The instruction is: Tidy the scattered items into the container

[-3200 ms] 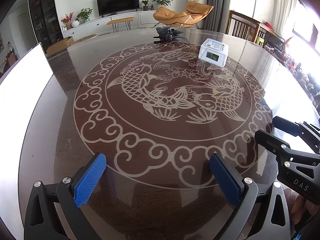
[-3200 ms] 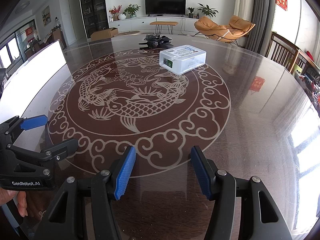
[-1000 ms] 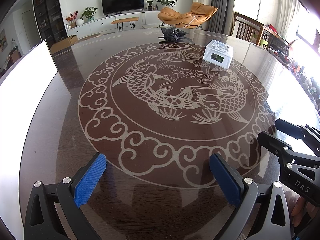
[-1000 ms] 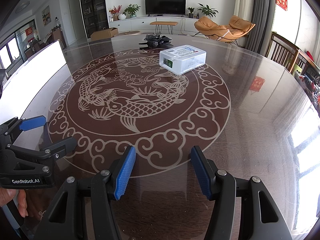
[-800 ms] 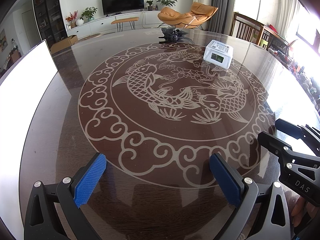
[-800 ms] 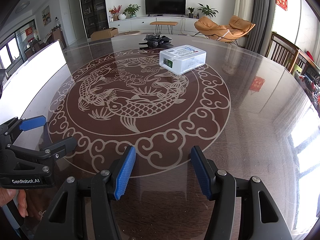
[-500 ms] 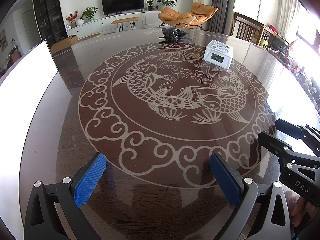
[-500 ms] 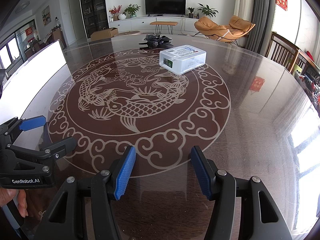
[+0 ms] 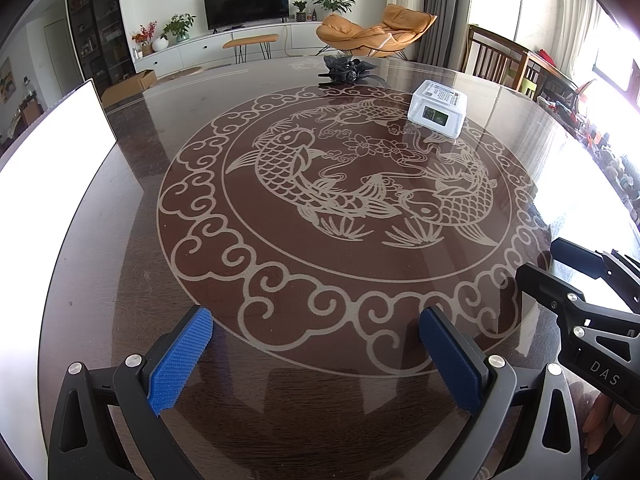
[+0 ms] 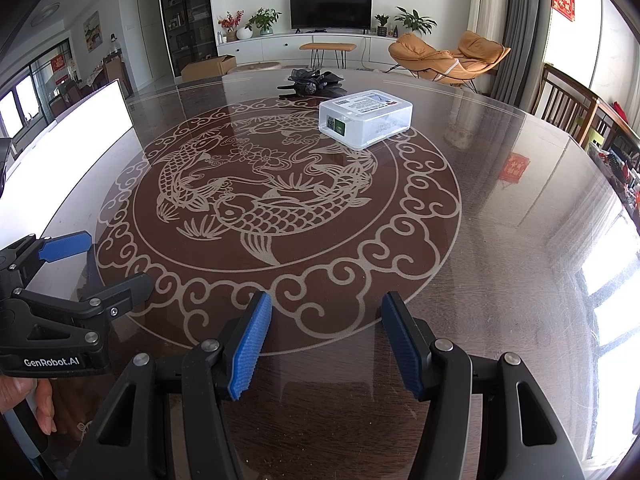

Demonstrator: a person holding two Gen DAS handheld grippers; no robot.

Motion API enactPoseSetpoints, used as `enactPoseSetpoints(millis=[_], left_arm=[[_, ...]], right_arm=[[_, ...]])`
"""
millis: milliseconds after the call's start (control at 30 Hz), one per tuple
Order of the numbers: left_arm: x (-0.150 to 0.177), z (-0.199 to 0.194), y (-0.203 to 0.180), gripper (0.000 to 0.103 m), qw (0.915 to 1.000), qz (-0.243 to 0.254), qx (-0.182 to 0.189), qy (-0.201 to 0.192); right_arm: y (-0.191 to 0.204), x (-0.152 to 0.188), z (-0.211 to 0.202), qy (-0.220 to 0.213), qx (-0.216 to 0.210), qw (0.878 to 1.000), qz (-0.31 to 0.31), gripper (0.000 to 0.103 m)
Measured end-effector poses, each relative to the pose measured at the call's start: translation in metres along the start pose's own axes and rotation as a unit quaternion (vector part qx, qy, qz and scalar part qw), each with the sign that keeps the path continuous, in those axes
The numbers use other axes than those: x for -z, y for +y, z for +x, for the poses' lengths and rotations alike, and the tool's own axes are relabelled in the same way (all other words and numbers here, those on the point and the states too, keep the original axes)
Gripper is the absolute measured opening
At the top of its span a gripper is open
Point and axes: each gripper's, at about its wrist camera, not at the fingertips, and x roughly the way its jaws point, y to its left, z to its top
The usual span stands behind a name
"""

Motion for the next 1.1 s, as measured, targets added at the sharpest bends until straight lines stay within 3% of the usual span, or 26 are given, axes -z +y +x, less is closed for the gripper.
enactPoseSetpoints(millis=[500,633,800,1000,1100], left_arm=[[0.000,0.000,0.000,0.103,1.0000,0.000,0.000,0.000],[0.001,-0.001,0.002,0.103,1.0000,-0.003,-0.001,0.000],[-0.001,0.000,0.006,0.103,1.0000,-0.006,-0.003,-0.001],[0.000,-0.001,0.006,0.103,1.0000,-0.006,-0.004,-0.001],[0.000,-0.001,0.006,0.103,1.0000,-0.006,-0.004,-0.001]], right_arm=[[-0.002,0.001,0.001,-0.004,-0.009,1.000,0.009,0.058],[-0.046,0.000,-0.018,-0.079,-0.078,0.987,0.115,0.058],[-0.076,-0.058,0.014,-0.040,-0.097,0.979,0.173,0.058],[-0.054,-0.148,0.052,-0.045,-0.066,0.985,0.155,0.058],[-0.032,-0.178,0.080,-0.019,0.021,0.990,0.135,0.058]])
